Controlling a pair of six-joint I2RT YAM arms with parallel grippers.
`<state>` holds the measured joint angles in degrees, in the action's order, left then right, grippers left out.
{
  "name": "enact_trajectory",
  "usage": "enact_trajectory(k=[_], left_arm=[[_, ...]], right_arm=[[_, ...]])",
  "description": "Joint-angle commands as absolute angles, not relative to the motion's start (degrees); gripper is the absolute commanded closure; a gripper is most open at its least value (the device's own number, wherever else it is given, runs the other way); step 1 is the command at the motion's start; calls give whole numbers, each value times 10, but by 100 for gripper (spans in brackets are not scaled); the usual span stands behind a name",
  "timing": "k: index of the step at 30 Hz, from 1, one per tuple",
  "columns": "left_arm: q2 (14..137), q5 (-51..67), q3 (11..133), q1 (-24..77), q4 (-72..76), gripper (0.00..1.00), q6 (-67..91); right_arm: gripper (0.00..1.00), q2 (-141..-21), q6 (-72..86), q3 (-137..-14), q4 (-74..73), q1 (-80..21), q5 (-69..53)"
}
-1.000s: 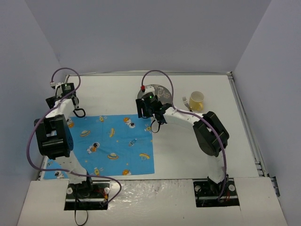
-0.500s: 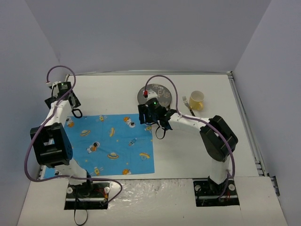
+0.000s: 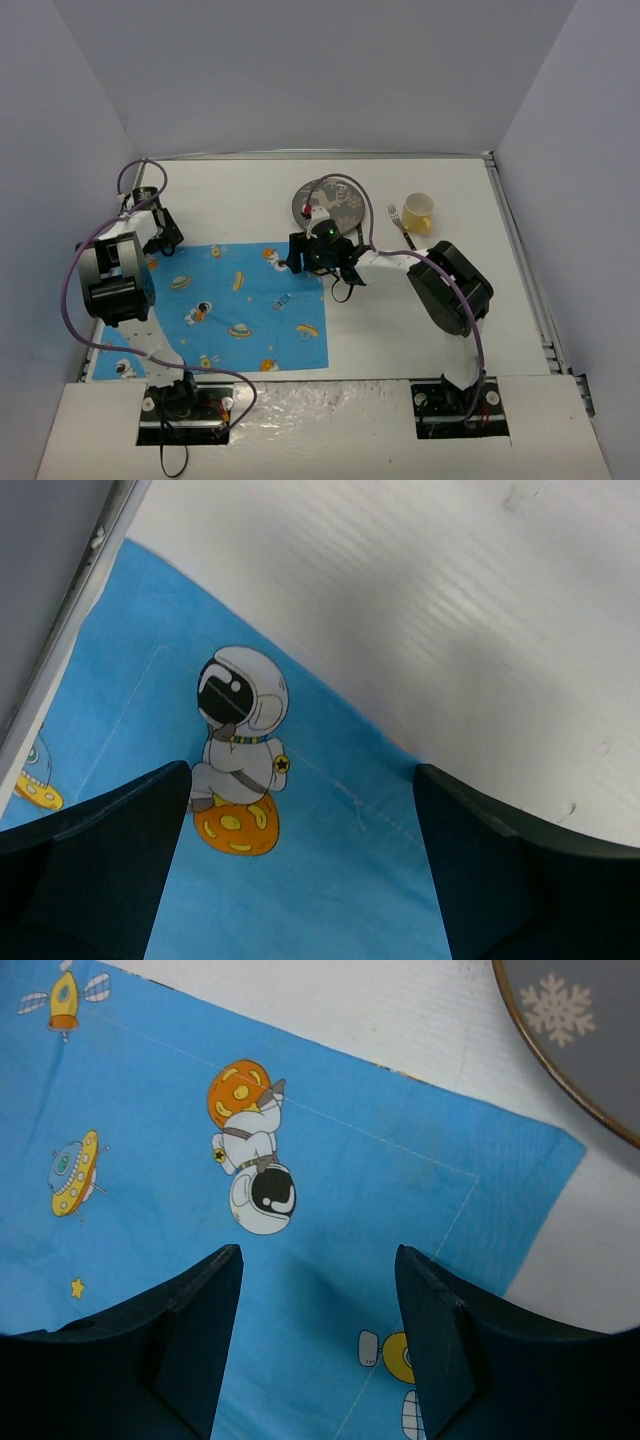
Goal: Set the dinner table for one person
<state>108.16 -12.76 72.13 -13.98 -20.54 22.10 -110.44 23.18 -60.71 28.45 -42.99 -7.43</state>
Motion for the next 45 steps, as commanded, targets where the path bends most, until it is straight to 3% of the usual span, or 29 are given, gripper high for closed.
enact_trajectory(k=[1, 23, 28, 35, 45], left_arm=[[1083, -103, 764, -143, -180, 10, 236], [1147, -54, 792, -143, -154, 11, 255], [1116, -54, 795, -143, -159, 12, 264], [1009, -76, 809, -147, -184, 10, 268], [896, -102, 726, -151, -200, 8, 306]], right_arm=[[41, -1114, 252, -594, 361, -411, -90], [41, -1110, 326, -507, 377, -394, -37], [40, -1107, 318, -513, 376, -395, -37], [34, -1087, 280, -569, 340, -396, -42], [10, -915, 247, -568, 292, -402, -19]])
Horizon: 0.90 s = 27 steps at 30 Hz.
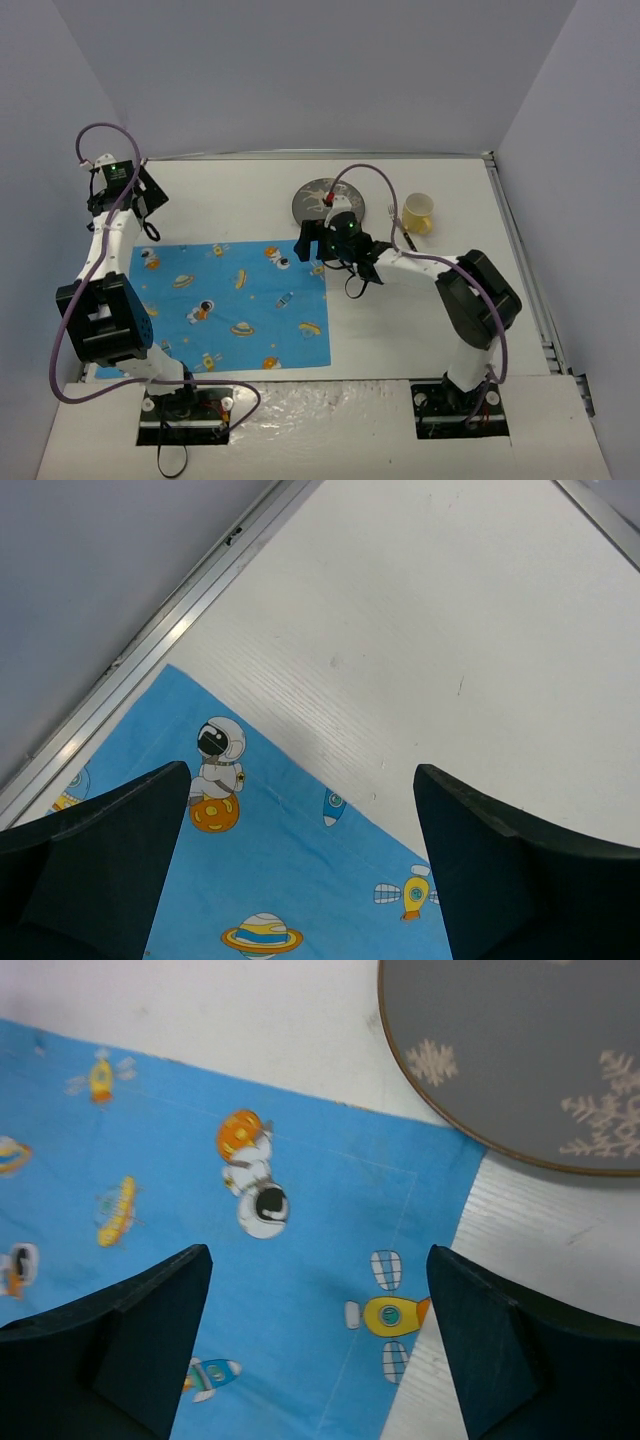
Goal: Set the dinner table for one person
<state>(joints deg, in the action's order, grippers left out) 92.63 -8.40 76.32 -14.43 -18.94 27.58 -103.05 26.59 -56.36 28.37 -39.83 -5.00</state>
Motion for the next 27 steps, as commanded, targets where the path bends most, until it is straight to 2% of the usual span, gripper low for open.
enact_trajectory(k=[1, 3, 15, 27], left_arm=[[894, -101, 720, -152, -202, 8, 311], [891, -93, 692, -154, -193, 8, 329], [950, -70, 664, -158, -128, 8, 379], [1025, -50, 663, -159, -93, 8, 387]], right_arm=[[4, -900, 248, -560, 293, -402, -16], [0, -860, 249, -537, 294, -403, -9], [0, -712, 255, -421, 292, -397, -2], [0, -686, 260, -390, 287, -389, 15]])
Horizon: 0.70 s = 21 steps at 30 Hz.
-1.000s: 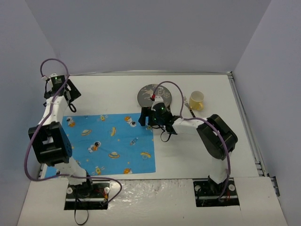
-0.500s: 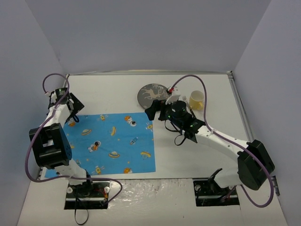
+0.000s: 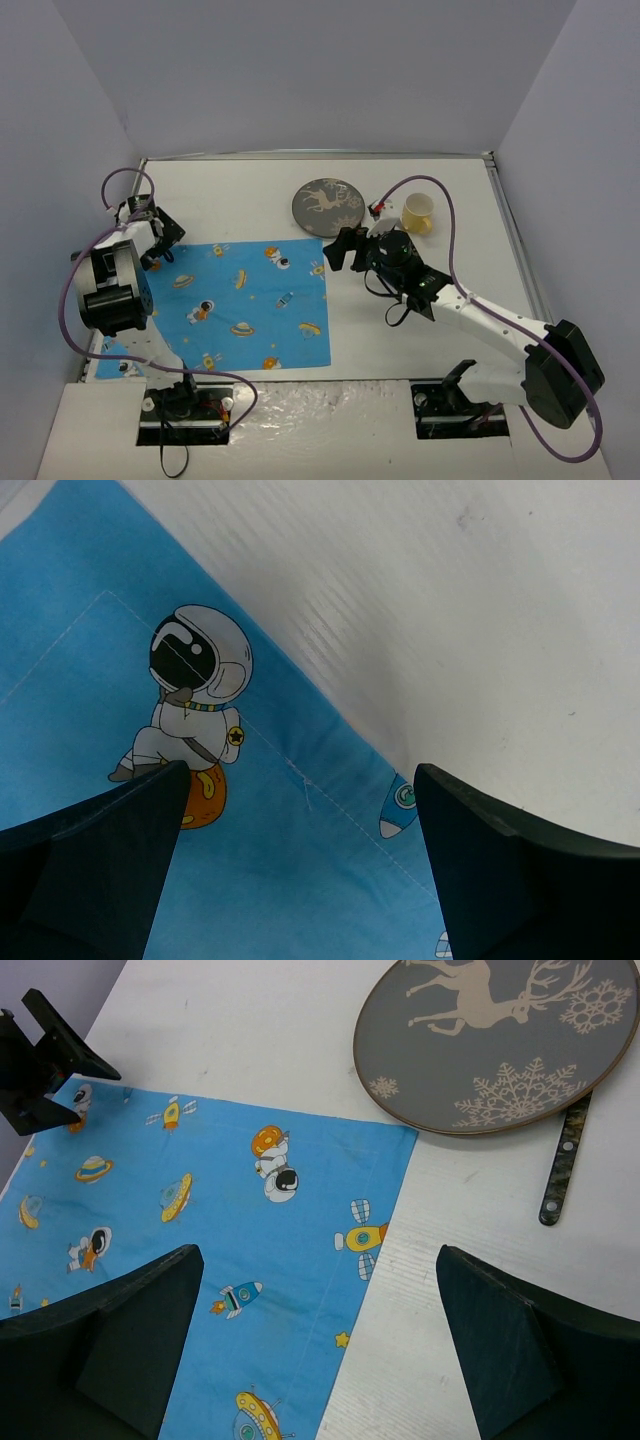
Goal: Set the dinner table for one person
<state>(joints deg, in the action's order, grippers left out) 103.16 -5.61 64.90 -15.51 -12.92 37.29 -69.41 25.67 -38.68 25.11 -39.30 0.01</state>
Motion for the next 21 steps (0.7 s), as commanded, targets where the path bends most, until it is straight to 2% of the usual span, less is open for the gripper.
enact_trajectory(k=[1, 21], left_arm=[[1028, -49, 663, -159, -92, 8, 388], [1059, -37, 679, -160, -83, 8, 387]], right_arm=[[0, -687, 260, -391, 288, -389, 16], [0, -709, 270, -387, 297, -387, 13]])
